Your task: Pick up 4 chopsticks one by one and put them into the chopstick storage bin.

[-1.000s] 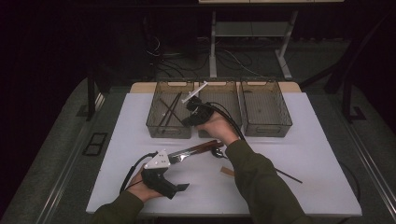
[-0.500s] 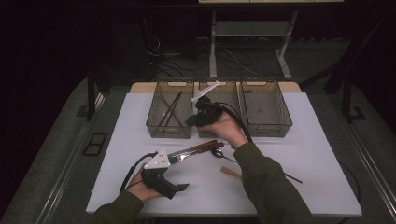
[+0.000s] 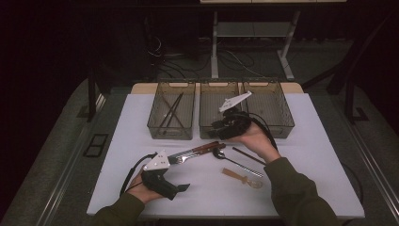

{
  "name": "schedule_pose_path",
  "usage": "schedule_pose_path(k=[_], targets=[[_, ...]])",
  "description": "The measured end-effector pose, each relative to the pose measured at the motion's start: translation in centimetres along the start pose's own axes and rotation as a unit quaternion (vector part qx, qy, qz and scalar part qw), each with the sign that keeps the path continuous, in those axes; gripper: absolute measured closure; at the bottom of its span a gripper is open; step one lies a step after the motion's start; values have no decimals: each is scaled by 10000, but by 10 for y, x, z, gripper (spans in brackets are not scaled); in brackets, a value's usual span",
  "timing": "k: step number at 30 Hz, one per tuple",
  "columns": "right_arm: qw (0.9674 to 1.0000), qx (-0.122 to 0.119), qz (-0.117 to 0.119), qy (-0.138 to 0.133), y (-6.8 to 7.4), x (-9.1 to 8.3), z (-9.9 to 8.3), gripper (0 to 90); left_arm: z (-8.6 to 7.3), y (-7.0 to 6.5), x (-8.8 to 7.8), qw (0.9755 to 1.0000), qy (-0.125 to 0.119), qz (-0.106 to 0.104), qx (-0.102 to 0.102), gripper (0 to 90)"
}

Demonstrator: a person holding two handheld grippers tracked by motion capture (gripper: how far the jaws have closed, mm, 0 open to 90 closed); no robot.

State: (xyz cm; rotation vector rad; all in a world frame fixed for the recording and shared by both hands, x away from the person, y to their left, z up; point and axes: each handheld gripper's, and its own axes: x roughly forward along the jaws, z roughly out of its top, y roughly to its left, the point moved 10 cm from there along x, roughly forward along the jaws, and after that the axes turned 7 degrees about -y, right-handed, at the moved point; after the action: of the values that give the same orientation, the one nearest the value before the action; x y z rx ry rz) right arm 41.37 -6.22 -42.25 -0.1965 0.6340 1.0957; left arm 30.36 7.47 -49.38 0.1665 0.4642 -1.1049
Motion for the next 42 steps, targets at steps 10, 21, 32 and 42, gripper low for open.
schedule_pose_path(k=[10, 21, 32, 42], targets=[[9998, -18, -86, -193, -4, -31, -29, 468, -1, 2, -1, 10000, 21, 21, -31, 0], [9993, 9, -317, -202, -9, -57, -69, 472, -2, 2, 0, 10000, 45, 45, -46, 0], [9983, 207, -535, 63, -21, -81, -116, 559, -2, 2, -1, 10000, 36, 28, -47, 0], [9959, 424, -685, 421, -33, -102, -160, 678, -2, 2, -1, 10000, 39, 29, -47, 0]])
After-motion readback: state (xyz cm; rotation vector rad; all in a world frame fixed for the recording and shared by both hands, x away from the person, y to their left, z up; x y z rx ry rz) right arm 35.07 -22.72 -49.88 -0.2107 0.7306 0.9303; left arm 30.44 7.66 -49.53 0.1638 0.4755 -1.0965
